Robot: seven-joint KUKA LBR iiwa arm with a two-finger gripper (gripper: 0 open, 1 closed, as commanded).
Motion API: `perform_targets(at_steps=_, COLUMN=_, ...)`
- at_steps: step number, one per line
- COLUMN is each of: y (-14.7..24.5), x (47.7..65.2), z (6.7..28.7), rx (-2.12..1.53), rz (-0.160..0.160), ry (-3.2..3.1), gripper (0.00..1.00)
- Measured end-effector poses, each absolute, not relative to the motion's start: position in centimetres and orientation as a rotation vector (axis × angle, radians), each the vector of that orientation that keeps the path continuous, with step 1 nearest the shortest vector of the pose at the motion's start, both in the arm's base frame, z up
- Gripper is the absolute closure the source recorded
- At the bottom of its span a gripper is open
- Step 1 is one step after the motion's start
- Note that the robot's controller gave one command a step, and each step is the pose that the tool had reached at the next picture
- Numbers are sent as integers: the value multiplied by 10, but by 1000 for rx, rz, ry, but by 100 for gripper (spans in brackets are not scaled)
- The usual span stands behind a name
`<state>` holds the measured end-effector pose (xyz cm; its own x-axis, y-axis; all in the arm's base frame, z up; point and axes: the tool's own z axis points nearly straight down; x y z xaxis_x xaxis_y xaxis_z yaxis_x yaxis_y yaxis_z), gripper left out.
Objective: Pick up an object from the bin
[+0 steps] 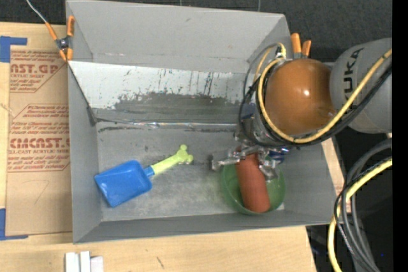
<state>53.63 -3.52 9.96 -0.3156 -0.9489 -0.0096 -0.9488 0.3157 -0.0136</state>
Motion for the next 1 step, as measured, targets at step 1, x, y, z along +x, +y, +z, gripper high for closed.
perform_targets(at_steps=1, y=-35, x=544, z=78, rx=-2034, rz=-36, ry=2347, gripper=100)
